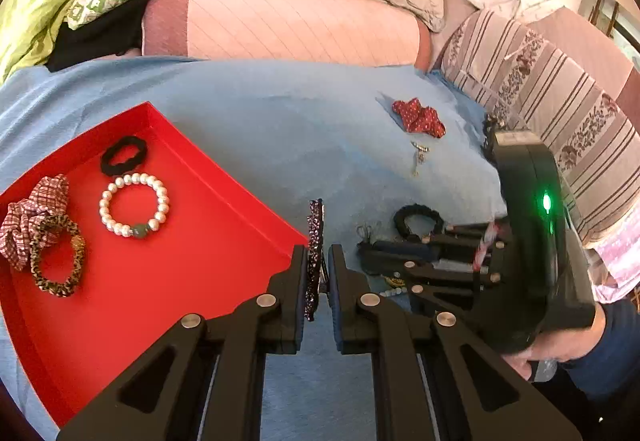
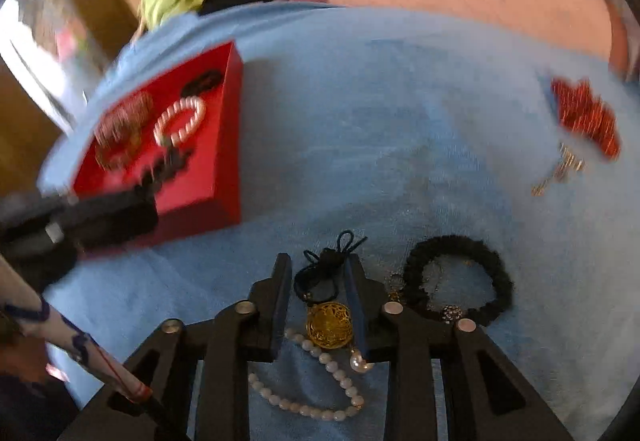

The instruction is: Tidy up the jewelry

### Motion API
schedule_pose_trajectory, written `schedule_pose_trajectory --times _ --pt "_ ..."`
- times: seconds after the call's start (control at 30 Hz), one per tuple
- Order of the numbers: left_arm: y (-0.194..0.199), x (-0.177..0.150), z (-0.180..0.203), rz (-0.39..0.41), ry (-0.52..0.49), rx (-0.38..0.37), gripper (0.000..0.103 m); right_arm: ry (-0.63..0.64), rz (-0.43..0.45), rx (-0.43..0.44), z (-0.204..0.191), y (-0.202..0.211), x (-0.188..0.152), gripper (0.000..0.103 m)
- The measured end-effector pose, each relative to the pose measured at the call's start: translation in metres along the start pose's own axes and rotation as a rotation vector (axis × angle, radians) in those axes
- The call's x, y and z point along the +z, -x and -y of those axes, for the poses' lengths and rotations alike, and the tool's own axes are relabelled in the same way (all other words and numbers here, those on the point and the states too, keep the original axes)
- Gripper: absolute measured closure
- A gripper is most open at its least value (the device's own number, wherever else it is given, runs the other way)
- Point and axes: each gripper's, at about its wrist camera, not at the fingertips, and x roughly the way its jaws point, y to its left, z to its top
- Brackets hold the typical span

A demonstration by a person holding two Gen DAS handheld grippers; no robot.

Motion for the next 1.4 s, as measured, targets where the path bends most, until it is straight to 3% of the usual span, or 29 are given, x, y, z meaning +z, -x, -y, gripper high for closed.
schedule_pose_trajectory --times 0.13,0.3,0.43,0.8,1.03,1.4 --pt "0.008 0.001 -0.004 0.021 0.007 0.002 0.093 -0.06 0.095 0.067 0.009 0.024 0.009 0.096" --pt "0.022 0.004 -0.013 0.062 0.029 0.016 0.093 -0.143 0.309 0.234 0.025 0.079 0.019 0.095" --pt "0.031 0.005 -0.028 0.083 0.056 0.037 0.093 -0.163 0.356 0.299 0.016 0.087 0.027 0.095" --pt "0.049 -0.004 -0.086 0.098 0.169 0.14 0.093 -0.108 0.337 0.363 -0.029 0.076 0.034 0.095" --pt "0.043 -0.01 -0.114 0.067 0.24 0.211 0.093 -0.141 0.273 0.427 -0.053 0.043 0.051 0.095" --pt "0.027 -0.01 -0.125 0.031 0.272 0.278 0.093 -0.124 0.192 0.318 -0.076 -0.02 0.071 0.095"
